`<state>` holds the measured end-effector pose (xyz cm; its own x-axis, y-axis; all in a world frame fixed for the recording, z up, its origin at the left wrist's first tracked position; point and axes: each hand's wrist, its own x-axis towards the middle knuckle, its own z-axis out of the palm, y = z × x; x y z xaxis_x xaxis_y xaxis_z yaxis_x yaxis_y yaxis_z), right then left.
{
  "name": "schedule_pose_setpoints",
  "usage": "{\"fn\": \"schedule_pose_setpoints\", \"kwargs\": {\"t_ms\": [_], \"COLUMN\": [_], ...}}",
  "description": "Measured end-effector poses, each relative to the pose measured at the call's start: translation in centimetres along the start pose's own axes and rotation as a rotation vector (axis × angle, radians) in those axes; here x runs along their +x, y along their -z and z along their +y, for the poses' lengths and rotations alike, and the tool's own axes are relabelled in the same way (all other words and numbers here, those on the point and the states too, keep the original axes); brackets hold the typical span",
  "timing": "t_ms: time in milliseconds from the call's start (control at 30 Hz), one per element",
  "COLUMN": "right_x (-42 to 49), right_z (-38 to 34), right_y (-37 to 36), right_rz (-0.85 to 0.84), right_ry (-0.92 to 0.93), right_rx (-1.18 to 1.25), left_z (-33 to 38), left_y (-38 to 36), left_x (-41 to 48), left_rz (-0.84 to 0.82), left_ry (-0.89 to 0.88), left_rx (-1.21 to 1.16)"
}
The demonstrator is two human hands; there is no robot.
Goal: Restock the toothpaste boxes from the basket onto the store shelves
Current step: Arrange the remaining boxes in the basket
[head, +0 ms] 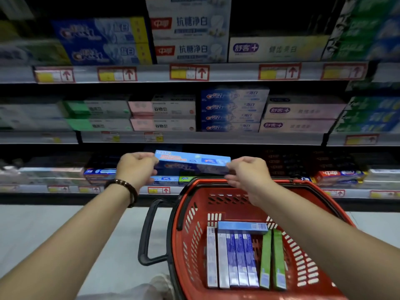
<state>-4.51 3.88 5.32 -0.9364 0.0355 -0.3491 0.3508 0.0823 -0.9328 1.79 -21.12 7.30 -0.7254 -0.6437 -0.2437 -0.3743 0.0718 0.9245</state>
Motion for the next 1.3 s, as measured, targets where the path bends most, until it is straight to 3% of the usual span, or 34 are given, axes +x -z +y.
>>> {"fn": "schedule_pose_setpoints", "kwargs": {"t_ms": [300, 733, 1300], "right_x": [4.6, 11.9, 19.1], "right_z": [-0.2, 2.8, 7.3], "right_y": [-7.3, -15.3, -20.3], "right_rz": [-0.013, -0.014, -0.226], "right_ry": [-0.029, -0.073, -0.288], "right_rx": [-0.067, -0.244, -0.334], "left_z": [-2.2, -5.0, -12.2], "left_y": [1.2, 1.9, -0.5], "left_x": [7.0, 14.8, 21.6], "left_rz": [0.028, 0.032, -0.015], "left_ry": [0.155, 0.218, 0.357], "left_rx": [-0.004, -0.006, -0.018]}}
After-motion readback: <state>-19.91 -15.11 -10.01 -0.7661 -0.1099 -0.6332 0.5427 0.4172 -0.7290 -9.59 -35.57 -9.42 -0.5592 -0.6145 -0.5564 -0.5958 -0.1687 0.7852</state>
